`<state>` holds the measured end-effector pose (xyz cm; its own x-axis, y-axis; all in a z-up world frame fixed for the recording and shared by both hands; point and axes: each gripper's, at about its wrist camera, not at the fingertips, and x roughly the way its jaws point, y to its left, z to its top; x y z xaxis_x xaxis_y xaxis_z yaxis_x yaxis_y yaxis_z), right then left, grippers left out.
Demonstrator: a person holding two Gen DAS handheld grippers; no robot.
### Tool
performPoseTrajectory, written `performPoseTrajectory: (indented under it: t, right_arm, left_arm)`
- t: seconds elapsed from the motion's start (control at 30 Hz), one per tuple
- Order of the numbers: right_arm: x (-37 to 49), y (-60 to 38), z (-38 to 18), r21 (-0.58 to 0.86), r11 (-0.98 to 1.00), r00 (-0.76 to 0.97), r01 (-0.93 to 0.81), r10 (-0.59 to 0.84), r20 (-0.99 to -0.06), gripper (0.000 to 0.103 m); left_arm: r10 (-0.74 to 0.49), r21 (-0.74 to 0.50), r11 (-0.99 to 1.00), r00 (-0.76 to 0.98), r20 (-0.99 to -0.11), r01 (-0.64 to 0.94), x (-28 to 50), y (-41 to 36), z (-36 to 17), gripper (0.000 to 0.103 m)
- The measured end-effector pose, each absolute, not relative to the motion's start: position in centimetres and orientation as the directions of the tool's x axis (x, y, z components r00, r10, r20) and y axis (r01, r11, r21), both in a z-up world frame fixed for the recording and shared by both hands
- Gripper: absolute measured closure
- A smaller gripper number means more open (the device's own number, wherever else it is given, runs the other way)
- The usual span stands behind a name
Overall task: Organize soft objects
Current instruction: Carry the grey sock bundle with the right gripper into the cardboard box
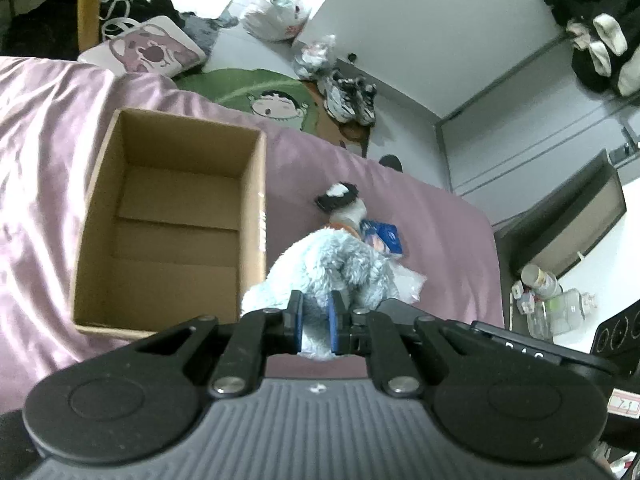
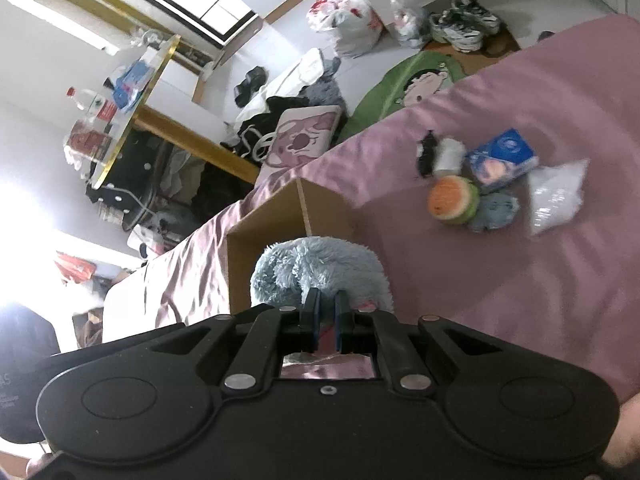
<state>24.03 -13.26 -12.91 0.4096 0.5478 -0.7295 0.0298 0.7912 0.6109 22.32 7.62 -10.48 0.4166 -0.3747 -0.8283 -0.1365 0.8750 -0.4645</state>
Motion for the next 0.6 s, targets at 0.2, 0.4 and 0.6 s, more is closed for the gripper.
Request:
performPoseTrajectory:
  t: [0.2,0.4,0.6]
  right_arm:
    - [25.2,-10.4,-12.3,0.606,0.795,0.396,-0.005,0.558,-0.729,0.096]
    - [26.4,-8.1,-12.2,0.596,0.803,0.382,-0.022,0.558,-0.737,0.096]
    - [28.0,-6.0,-12.6,0.584,0.811,0.358,-0.028,0.553,-0.752,0.096]
  left_arm:
    - [-0.367,-0.473,0.865,0.434,-0.823,-0.165,22.7,10.6,-10.2,0.092]
    - [-0.365,-0.483,0.855,0.441,-0.820,-0.189,23.8,13.1,-10.4,0.092]
    - [-0.365,-0.488,0.847,0.436,-0.822,-0.211,25.1,15.0,-11.0,0.092]
